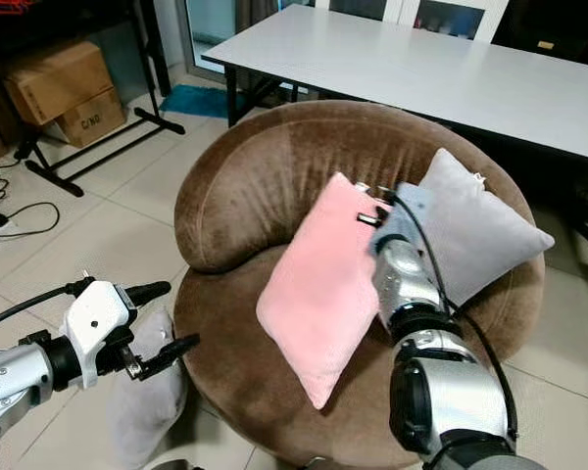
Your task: Move the pillow to the sofa from floor
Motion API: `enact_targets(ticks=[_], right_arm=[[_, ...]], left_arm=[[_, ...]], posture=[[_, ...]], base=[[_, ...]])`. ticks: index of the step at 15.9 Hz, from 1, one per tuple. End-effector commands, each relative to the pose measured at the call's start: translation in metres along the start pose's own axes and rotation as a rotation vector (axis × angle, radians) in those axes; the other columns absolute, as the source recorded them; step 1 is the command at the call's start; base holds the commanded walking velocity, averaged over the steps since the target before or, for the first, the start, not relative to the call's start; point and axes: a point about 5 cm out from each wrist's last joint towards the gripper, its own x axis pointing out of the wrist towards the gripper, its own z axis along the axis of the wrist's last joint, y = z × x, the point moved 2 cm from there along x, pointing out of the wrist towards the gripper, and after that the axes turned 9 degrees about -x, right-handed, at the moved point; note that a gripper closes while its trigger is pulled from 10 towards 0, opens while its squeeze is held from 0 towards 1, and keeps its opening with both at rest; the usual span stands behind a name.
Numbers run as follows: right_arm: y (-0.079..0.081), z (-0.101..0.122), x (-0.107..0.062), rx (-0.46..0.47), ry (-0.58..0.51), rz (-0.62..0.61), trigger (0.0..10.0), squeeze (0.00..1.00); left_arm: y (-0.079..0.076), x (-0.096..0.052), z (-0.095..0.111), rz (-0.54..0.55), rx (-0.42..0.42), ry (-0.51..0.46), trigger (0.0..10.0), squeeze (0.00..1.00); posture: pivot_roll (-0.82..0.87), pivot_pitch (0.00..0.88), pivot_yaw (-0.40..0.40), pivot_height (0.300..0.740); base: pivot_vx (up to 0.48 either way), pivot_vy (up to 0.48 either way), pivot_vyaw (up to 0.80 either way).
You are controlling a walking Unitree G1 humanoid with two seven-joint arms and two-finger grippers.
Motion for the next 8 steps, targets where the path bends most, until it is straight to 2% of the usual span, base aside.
enact_targets(ticks=[1,3,4,5,6,8], right_arm=[[-0.01,0.014,0.002,0.012,-0.064,-0.044,10.0,0.0],[-0.022,0.007,0.001,0.001,-0.054,-0.084,10.0,0.0],[-0.023,0.008,0.001,0.002,-0.057,-0.088,10.0,0.07],[-0.028,0.01,0.001,-0.004,-0.066,-0.111,10.0,0.76],[-0.032,0.012,0.001,0.009,-0.075,-0.13,10.0,1.0],[-0.037,0.015,0.001,0.021,-0.091,-0.149,10.0,1.0]], left_arm=[[0.0,-0.003,0.003,-0.005,0.007,-0.001,10.0,0.0],[0.001,-0.002,0.006,-0.013,0.01,-0.001,10.0,0.0],[0.001,-0.002,0.006,-0.016,0.01,-0.001,10.0,0.0],[0.001,-0.001,0.007,-0.024,0.009,0.0,10.0,0.0],[0.002,-0.001,0.007,-0.034,0.004,0.0,10.0,0.0],[0.001,0.0,0.008,-0.046,-0.005,-0.002,10.0,0.0]], posture=[[-0.01,0.0,-0.022,0.74],[-0.01,0.0,-0.012,0.74],[-0.01,0.0,-0.012,0.74],[-0.01,0.0,-0.01,0.74],[-0.01,0.0,-0.007,0.74],[-0.01,0.0,-0.007,0.74]], base=[[0.0,0.0,0.0],[0.0,0.0,0.0],[0.0,0.0,0.0],[0.0,0.0,0.0],[0.0,0.0,0.0],[0.0,0.0,0.0]])
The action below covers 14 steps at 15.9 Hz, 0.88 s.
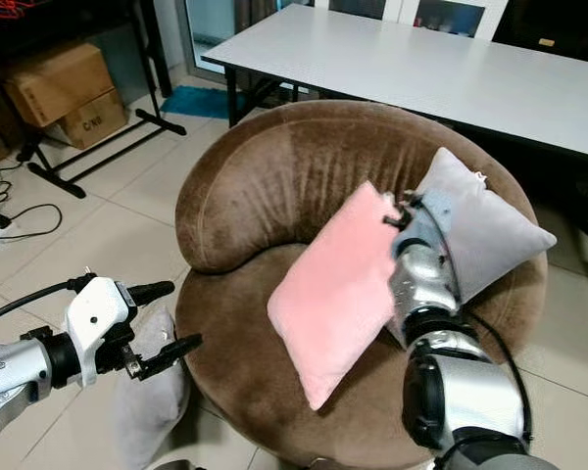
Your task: Move the pillow to the sofa from floor
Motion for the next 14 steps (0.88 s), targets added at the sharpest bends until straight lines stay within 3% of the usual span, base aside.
enact_targets(ticks=[1,3,5,7,8,9,11,14], right_arm=[[-0.003,0.012,0.002,0.021,-0.046,-0.015,10.0,1.0],[-0.004,0.016,0.001,0.016,-0.09,0.009,10.0,1.0],[-0.002,0.021,-0.003,0.014,-0.138,0.057,10.0,1.0],[0.015,0.022,-0.023,-0.064,-0.191,0.176,10.0,1.0],[0.029,0.016,-0.04,-0.071,-0.181,0.245,10.0,0.0],[0.034,0.013,-0.047,-0.06,-0.169,0.273,10.0,0.0],[0.065,-0.003,-0.079,-0.072,-0.086,0.432,10.0,0.0],[0.072,-0.01,-0.092,-0.093,-0.064,0.458,10.0,0.0]], left_arm=[[0.001,0.0,0.005,-0.01,0.007,-0.009,10.0,0.0],[0.005,0.002,0.006,0.034,-0.007,-0.038,10.0,0.0],[0.013,0.003,0.008,0.144,-0.037,-0.093,10.0,0.0],[0.029,0.002,0.002,0.358,-0.061,-0.111,10.0,0.0],[0.035,0.0,0.001,0.457,-0.052,-0.115,10.0,0.0],[0.036,-0.001,0.0,0.484,-0.047,-0.116,10.0,0.0],[0.041,-0.003,-0.002,0.586,-0.055,-0.129,10.0,0.0],[0.041,0.0,0.001,0.614,-0.043,-0.149,10.0,0.0]], posture=[[-0.01,0.0,-0.011,0.74],[-0.02,0.0,-0.022,0.74],[-0.03,0.0,-0.028,0.74],[-0.04,0.0,-0.034,0.74],[-0.04,0.0,-0.046,0.74],[-0.04,0.0,-0.046,0.74],[-0.04,0.0,-0.053,0.74],[-0.04,0.0,-0.064,0.74]], base=[[0.0,0.0,0.0],[0.0,0.0,0.0],[0.0,0.0,0.0],[0.0,0.0,0.0],[0.0,0.0,0.0],[0.0,0.0,0.0],[-0.246,0.0,0.0],[-0.082,0.0,0.0]])
